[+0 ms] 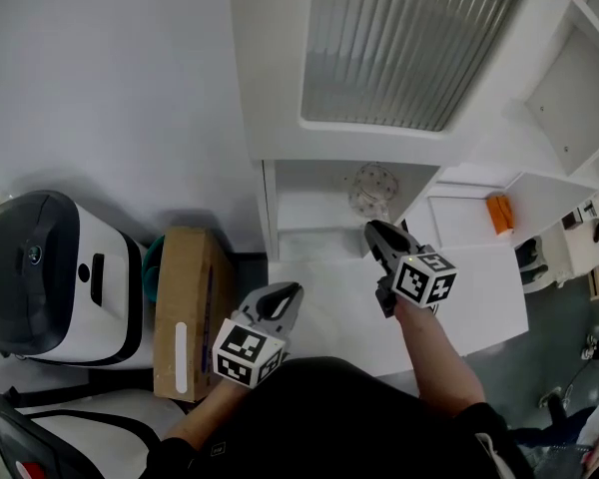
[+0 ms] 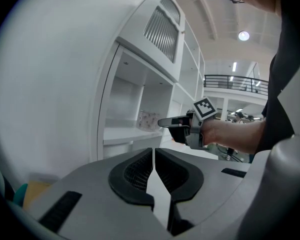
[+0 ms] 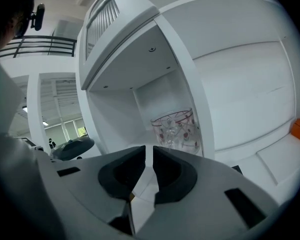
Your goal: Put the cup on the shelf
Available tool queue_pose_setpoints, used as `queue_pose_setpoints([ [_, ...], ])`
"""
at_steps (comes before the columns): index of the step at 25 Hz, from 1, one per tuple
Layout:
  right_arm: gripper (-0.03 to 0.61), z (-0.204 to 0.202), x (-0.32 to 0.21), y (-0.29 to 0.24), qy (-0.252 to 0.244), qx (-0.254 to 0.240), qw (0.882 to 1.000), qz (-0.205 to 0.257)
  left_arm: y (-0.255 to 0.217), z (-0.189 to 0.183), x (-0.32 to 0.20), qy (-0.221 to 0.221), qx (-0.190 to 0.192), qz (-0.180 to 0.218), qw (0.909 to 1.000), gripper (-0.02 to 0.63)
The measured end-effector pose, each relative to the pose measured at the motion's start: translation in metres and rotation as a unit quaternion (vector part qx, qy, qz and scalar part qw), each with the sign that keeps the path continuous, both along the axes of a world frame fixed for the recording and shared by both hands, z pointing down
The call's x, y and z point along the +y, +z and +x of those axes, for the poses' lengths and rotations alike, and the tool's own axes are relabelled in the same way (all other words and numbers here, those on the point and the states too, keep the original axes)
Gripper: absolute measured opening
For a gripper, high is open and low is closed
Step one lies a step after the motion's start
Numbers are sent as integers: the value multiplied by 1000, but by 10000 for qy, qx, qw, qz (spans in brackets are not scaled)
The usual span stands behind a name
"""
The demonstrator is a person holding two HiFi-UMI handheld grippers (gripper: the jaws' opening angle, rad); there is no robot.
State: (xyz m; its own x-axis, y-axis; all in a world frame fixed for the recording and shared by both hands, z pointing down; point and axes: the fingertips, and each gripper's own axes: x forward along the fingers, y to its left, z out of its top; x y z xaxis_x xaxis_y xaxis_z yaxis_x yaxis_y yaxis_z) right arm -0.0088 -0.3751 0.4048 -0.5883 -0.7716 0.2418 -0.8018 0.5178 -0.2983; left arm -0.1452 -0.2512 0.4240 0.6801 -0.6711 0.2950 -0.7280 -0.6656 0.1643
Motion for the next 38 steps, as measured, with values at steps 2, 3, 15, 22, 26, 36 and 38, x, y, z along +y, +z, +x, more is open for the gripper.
queue_pose_setpoints([
  [2, 49, 1, 2, -3, 34, -7, 10000, 14, 0, 1, -1, 5, 7, -11, 10000, 28],
  [3, 49, 3, 4, -4, 62, -10, 10000, 25, 0, 1, -2, -2, 10, -7, 10000, 28],
  [15, 49, 25, 1, 4, 321, 86, 9994, -66, 4, 5, -12, 14, 29, -69, 10000, 28],
  [22, 49, 9, -20, 3, 187, 26, 9998, -85, 8, -8, -16, -188, 39, -240, 9995, 28],
  [26, 49, 4, -28, 3, 203, 38, 9998, -60, 10, -13, -16, -271, 42, -250, 9993, 28],
  [36, 49, 14, 34, 18, 137, -319, 9992, -207, 3, -5, 5, -223, 4, -151, 9996, 28],
  [38, 49, 15, 52, 22, 48, -446, 9986, -296, 2, 0, 13, -180, -15, -156, 9997, 28],
])
